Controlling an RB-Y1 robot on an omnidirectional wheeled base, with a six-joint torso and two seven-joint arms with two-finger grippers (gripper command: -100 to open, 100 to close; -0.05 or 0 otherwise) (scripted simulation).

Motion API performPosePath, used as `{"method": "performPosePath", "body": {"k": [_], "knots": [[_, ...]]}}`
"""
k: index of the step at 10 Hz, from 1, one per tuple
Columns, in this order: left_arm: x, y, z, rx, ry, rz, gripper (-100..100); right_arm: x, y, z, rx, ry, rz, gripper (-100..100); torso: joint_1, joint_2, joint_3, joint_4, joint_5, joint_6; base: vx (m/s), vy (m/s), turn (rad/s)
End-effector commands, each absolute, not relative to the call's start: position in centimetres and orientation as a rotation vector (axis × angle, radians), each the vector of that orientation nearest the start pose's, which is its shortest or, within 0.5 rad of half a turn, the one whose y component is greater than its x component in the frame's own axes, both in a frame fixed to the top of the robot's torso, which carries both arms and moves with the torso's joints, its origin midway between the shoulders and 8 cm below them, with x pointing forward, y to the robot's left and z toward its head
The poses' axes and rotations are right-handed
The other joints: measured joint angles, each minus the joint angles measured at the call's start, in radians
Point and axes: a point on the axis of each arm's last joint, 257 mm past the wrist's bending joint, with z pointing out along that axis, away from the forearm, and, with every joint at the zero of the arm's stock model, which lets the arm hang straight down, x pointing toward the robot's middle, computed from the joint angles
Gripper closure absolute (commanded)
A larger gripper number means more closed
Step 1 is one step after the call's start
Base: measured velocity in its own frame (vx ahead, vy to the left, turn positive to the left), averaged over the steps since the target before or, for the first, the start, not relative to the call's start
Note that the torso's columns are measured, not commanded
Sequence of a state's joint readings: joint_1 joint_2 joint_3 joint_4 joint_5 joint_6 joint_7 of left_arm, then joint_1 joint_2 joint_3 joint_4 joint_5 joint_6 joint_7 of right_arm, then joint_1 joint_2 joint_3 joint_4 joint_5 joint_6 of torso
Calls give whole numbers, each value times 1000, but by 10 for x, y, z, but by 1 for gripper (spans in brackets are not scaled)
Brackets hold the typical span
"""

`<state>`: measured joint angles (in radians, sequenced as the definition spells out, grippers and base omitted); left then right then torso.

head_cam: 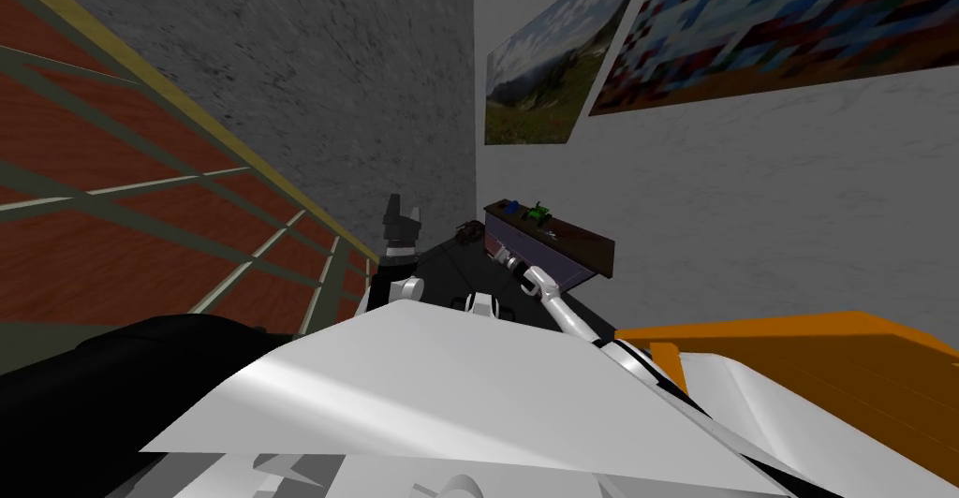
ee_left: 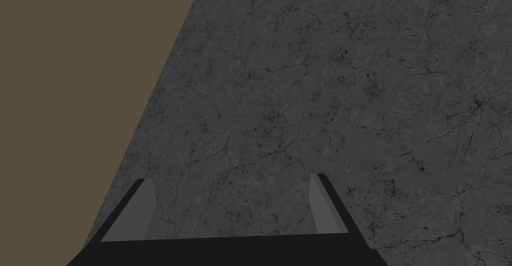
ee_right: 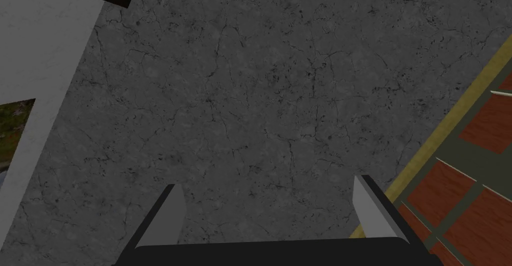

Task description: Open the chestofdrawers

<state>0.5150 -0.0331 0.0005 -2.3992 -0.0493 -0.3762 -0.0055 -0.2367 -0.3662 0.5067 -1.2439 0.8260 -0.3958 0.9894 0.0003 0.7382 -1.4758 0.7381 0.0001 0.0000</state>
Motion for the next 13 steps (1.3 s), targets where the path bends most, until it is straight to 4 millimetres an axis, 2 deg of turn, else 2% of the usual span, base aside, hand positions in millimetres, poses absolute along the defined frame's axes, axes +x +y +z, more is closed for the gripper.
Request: {"method": "performPosePath", "body": {"k": [1,2,3,5,6,7,8,11,12,13], "knots": [[339,279,49,-665,623,-1251,0,502,-57,-326,-1244,1296,17,-100,0,-1,-1,0,0,0,46,4,13],[339,279,49,-665,623,-1251,0,509,-69,-333,-1320,1272,-54,-100,0,-1,-1,0,0,0,41,8,22],[339,279,49,-665,623,-1251,0,509,-73,-338,-1325,1285,-58,-100,0,0,0,0,0,0,28,4,9],[339,279,49,-665,623,-1251,0,525,-106,-352,-1470,1245,-204,-100,-1,0,0,0,0,0,38,-2,24],[339,279,49,-665,623,-1251,0,525,-111,-357,-1474,1259,-206,-100,-1,-1,0,0,0,0,37,-7,11],[339,279,49,-665,623,-1251,0,533,-132,-364,-1541,1245,-279,-100,-1,0,0,0,0,0,38,-6,18],[339,279,49,-665,623,-1251,0,533,-132,-364,-1541,1245,-279,-100,0,0,0,0,0,0,29,-5,9],[339,279,49,-665,623,-1251,0,555,-196,-373,-1708,1207,-479,-100,0,-1,-1,0,0,0,45,-7,21],[339,279,49,-665,623,-1251,0,555,-196,-373,-1709,1207,-480,-100,-1,-1,-1,0,0,0,35,-12,6],[339,279,49,-665,623,-1251,0,562,-216,-373,-1753,1196,-539,-100,0,0,0,0,0,0,27,-14,13]]}}
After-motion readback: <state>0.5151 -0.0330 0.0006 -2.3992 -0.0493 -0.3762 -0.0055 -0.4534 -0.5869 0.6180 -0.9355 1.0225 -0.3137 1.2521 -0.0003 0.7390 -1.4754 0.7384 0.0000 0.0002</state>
